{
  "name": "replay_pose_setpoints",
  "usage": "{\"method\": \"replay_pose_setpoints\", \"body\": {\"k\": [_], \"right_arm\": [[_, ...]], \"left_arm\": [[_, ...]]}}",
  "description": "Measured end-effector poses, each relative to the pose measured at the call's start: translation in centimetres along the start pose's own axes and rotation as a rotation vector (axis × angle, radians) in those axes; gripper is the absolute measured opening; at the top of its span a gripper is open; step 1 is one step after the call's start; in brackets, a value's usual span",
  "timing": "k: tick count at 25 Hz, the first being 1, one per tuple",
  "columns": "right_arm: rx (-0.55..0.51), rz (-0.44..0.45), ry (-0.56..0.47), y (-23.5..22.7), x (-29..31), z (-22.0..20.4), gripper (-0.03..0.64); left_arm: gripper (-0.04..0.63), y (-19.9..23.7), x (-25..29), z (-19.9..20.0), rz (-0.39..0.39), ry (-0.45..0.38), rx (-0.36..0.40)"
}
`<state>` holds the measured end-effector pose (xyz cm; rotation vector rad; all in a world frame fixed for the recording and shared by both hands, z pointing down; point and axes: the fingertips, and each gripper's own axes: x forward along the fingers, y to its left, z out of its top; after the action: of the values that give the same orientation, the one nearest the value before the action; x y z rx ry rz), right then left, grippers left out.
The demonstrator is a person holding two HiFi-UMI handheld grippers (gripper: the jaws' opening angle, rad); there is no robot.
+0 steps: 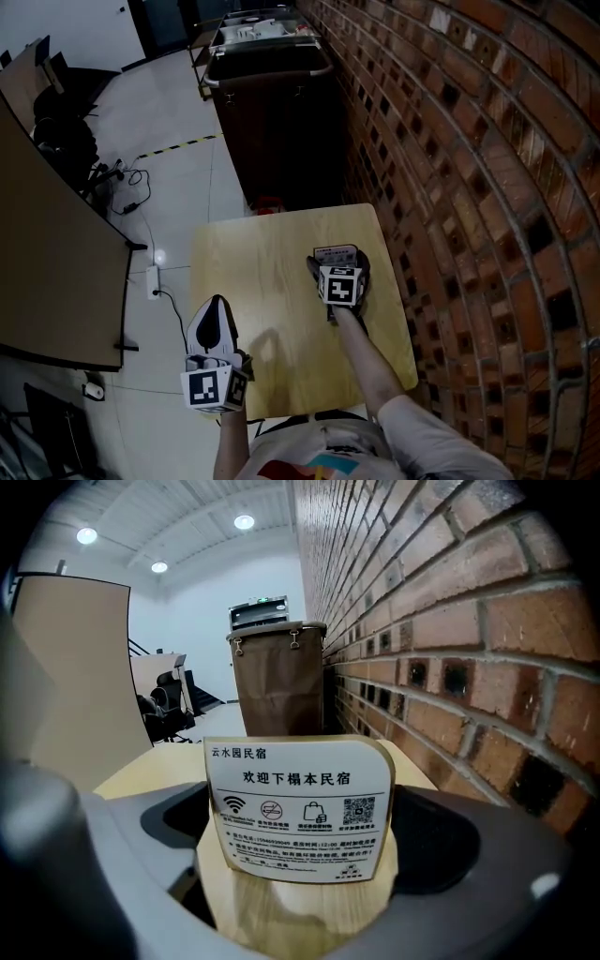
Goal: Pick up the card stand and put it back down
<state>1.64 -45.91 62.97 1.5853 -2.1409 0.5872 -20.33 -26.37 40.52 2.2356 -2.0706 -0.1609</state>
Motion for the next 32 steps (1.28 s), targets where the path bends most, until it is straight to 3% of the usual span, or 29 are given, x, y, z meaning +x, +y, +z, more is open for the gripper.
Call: {"method": "replay_pose_setpoints", "body": {"k": [7, 12, 23, 28, 32], "right_arm": [[-0.019, 0.037, -0.012, -0.1, -0.4, 0.2, 0.574], [-0.075, 0.057, -0.134, 0.6, -3.5, 3.4, 0.574], [-0.058, 0.140, -0.419, 3.5, -19.9, 10.2, 0.574], [-0.008, 0.223, -0.495, 5.2, -26.8, 10.4, 0.574], [-0.071, 0.203, -0.519, 5.6, -29.8, 9.6, 0.574]], "left_arm": [[0.003, -0.1, 0.0, 1.1, 0.035, -0.036, -0.018], [0.003, -0.5, 0.1, 1.5, 0.035, -0.054, -0.008], [0.003, -3.7, -0.8, 3.3, -0.039, -0.114, 0.025], [0.003, -4.8, -2.4, 4.2, -0.060, -0.128, 0.081], [0.003, -5.1, -3.8, 5.1, -0.054, -0.156, 0.094]]}}
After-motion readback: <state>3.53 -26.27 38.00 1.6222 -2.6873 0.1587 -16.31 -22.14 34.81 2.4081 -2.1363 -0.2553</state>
